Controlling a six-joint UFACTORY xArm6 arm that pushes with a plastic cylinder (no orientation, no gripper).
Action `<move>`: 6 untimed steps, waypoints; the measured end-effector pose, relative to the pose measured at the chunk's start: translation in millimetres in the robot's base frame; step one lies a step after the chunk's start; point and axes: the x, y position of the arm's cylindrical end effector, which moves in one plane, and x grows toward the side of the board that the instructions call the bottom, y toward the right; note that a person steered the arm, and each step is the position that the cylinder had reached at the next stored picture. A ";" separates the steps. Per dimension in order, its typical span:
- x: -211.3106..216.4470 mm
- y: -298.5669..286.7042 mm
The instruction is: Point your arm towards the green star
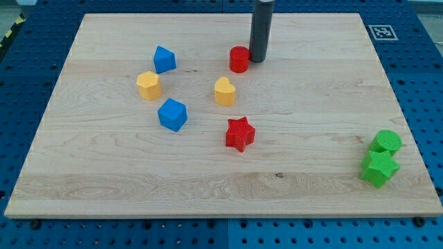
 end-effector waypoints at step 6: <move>205.0 261.2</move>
